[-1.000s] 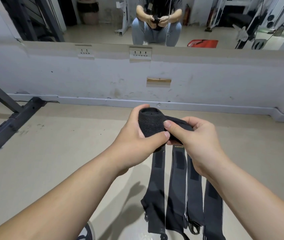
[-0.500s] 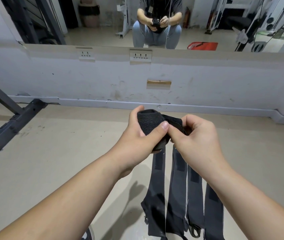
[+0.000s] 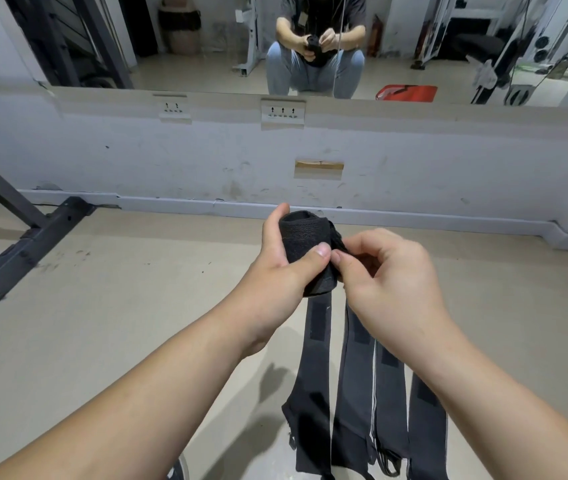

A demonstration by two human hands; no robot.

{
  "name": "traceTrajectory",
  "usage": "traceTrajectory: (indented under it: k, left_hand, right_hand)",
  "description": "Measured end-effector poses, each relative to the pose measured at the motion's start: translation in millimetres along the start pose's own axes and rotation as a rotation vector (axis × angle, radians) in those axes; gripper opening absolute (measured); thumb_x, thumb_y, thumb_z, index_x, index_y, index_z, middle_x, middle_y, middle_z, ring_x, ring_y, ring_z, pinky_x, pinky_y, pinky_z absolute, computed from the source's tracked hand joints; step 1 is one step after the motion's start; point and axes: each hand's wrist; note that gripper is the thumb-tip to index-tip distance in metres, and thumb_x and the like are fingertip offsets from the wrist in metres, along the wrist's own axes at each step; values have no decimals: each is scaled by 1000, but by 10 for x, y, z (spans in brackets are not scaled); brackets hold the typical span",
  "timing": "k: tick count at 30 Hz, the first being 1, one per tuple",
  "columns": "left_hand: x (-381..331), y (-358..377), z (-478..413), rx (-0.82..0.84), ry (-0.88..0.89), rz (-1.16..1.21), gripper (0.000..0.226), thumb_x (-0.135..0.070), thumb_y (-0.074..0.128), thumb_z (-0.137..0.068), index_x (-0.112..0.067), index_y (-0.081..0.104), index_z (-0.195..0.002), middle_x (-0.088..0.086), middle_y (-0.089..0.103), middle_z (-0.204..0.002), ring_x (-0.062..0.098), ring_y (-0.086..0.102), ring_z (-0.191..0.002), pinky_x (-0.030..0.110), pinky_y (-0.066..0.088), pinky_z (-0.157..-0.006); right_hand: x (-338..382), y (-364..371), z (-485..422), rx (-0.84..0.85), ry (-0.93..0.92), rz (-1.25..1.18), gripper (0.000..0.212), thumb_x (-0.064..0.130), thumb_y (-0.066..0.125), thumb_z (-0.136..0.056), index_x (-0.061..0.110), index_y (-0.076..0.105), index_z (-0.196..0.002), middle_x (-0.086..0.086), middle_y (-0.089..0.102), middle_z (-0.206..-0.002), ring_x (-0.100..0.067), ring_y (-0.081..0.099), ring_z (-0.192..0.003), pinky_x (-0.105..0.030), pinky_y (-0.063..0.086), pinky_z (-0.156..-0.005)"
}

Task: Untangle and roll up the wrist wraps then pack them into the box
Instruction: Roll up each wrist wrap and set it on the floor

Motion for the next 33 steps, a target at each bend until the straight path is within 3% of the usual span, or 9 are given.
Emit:
traceTrajectory:
  k: [6,10,16,19,24,27,29,32,33]
  left_hand:
    - [-33,76,29,-53,-16,65,83,-37,68,-99,-61,11,-154,-5,71,-132,7,73,-114,37,45,-117]
    - [-49,89,40,-108,-43,81,91,-65,75,-79,-70,14,-148,-9,71,-132,10,70,-120,37,46,-115]
    - [-7,16,2,-148,-85,182,69,-44,70,-97,-52,28,-151,-13,80,-105,9,78,-98,31,57,-96]
    - [-33,-91,-57,-172,-102,175,52,-44,62,-103,-35,37,-148,-5,80,-109,12,79,-95,29,60,-78]
    - [-89,-211,-58,-164,-73,13,37,-48,52,-107,-20,48,-131,6,76,-114,17,78,-94,33,61,-71]
    - [-62,-163,-46,-86,-43,-66,35,-49,51,-108,-20,52,-128,11,74,-113,21,70,-80,38,53,-61]
    - [-35,-109,-44,-38,-40,-88,39,-52,51,-106,-22,52,-130,11,74,-117,26,73,-85,34,50,-57]
    - [3,-44,-19,0,-52,-87,44,-59,53,-101,-25,53,-130,7,75,-119,27,76,-100,39,59,-65]
    - [18,-38,-18,2,-65,-72,46,-61,54,-100,-27,54,-131,4,75,-121,26,76,-105,45,63,-73]
  right_hand:
    - [116,197,193,79,53,-5,22,13,56,-94,22,72,-104,7,46,-94,-16,53,-91,-23,42,-76]
    - [185,352,381,114,83,32,61,25,49,-79,27,61,-138,13,39,-110,-16,40,-119,-25,38,-100]
    - [163,465,556,229,-45,220,81,34,48,-85,30,26,-163,5,26,-147,-17,20,-136,-40,27,-120]
    - [102,490,569,227,-142,142,72,36,44,-89,19,41,-160,1,23,-168,-13,16,-151,-35,22,-124]
    - [48,423,416,-34,-300,-78,33,22,57,-94,15,80,-117,6,69,-139,-16,61,-122,-22,45,-103]
    - [117,255,240,-131,-50,-211,16,22,64,-99,31,74,-108,13,69,-109,-5,65,-98,-16,49,-81]
    - [93,184,129,-22,222,-314,19,35,67,-100,36,68,-119,8,65,-118,-3,65,-98,-15,51,-85]
    - [23,176,90,309,478,-634,32,48,60,-103,30,69,-127,-6,75,-121,-20,70,-90,-50,59,-100]
    - [17,184,103,356,512,-702,32,48,58,-104,28,70,-127,-9,76,-120,-20,69,-86,-50,60,-97]
Point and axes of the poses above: each hand's wrist, its own z-axis away from the middle knuckle, its own y-axis out of the palm, x = y × z
